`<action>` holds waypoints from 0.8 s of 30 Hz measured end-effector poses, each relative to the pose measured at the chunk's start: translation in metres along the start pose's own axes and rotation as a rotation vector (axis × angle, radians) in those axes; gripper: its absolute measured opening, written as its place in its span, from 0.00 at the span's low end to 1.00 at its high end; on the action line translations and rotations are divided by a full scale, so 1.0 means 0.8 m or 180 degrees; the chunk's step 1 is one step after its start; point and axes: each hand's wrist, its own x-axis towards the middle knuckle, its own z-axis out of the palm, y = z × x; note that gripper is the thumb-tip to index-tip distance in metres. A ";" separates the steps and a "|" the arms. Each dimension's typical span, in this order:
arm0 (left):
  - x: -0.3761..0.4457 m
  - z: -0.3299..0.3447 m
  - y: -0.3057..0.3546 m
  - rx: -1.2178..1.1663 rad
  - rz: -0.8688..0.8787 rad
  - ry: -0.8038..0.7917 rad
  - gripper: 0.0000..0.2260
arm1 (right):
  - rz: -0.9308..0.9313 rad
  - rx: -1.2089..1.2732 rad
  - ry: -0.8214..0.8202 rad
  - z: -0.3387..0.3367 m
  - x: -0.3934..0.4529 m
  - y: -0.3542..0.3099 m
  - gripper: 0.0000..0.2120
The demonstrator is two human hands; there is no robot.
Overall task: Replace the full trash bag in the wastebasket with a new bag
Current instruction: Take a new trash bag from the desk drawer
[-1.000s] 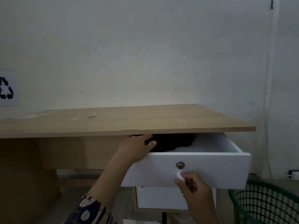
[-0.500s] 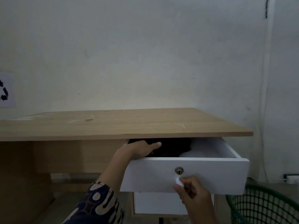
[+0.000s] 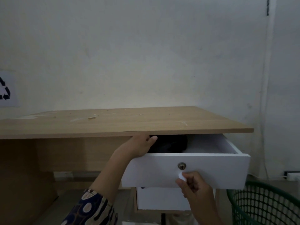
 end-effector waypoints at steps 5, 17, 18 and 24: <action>0.007 0.008 0.005 0.0646 -0.0518 -0.0192 0.21 | 0.0013 0.0019 0.0013 0.001 0.000 -0.003 0.10; 0.012 -0.011 0.026 -0.0227 -0.1211 -0.1279 0.29 | 0.0011 0.0022 -0.0025 0.000 0.003 0.000 0.12; 0.009 -0.012 0.027 -0.0272 -0.1173 -0.1152 0.28 | 0.0018 0.0013 -0.0048 -0.001 0.003 0.000 0.12; -0.022 -0.008 0.027 -0.1163 -0.0091 -0.0080 0.20 | 0.0088 0.0053 0.0007 0.001 0.004 -0.006 0.13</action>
